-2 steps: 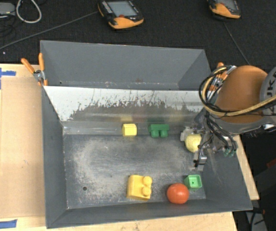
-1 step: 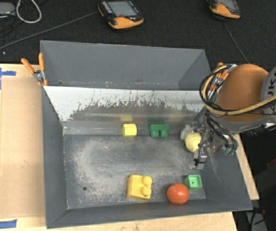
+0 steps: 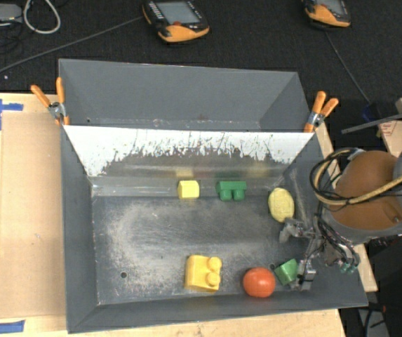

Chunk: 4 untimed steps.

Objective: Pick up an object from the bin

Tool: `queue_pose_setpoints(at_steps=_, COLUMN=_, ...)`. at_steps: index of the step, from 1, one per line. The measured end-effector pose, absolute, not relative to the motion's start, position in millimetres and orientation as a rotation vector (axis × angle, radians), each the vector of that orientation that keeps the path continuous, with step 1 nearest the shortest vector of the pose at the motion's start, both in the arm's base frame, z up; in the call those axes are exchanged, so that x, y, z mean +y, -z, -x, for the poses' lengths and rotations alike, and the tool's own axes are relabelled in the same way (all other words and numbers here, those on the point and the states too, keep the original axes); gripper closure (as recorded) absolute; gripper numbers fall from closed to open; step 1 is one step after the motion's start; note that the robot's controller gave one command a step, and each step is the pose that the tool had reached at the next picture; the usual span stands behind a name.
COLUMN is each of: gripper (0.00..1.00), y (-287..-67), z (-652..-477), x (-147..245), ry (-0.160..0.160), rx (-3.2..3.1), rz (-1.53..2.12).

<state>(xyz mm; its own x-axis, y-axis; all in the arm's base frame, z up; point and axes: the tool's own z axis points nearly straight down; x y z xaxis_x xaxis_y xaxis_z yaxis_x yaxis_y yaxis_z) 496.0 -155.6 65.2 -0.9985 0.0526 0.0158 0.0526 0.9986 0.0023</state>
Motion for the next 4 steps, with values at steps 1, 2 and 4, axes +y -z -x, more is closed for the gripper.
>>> queue_pose_setpoints(at_steps=1, gripper=0.0, y=-106.9, z=-585.4, x=-55.0, ry=0.005, rx=-3.142, rz=0.255)
queue_pose_setpoints(at_steps=2, gripper=0.0, y=-100.5, z=-497.2, x=-138.2, ry=-0.001, rx=-3.106, rz=0.396)
queue_pose_setpoints(at_steps=4, gripper=1.0, y=-68.8, z=-474.8, x=-152.6, ry=0.004, rx=-3.044, rz=0.682)
